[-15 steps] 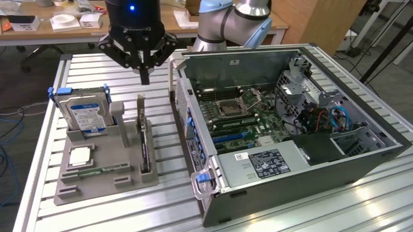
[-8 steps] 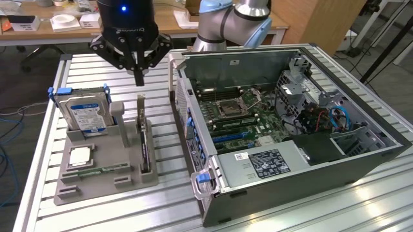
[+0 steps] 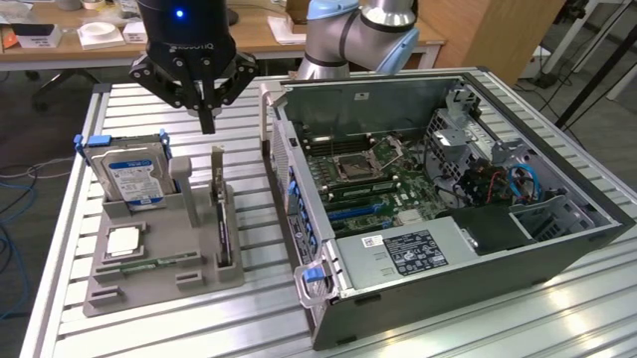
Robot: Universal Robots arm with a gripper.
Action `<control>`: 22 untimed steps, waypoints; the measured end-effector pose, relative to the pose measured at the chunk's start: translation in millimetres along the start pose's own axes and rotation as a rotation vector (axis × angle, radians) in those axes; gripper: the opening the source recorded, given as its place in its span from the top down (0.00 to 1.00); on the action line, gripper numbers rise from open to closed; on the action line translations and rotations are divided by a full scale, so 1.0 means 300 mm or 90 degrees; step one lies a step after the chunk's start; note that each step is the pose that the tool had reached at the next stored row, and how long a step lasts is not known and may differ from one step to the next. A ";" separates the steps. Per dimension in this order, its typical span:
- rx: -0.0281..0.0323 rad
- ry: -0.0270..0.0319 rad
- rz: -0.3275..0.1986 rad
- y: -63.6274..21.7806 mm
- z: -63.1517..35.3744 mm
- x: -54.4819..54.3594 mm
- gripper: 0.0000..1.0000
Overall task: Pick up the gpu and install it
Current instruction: 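Reach for the gpu, then pick up the gpu and move the gpu toward the slot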
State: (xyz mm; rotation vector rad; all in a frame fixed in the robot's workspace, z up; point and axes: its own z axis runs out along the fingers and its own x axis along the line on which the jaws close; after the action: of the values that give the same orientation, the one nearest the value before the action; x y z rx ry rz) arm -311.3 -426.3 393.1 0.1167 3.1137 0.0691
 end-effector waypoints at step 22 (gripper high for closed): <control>0.0000 0.0000 0.000 0.000 0.000 0.000 0.53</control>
State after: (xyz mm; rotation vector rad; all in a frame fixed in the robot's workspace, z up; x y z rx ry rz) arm -311.4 -426.3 393.1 0.1167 3.1137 0.0691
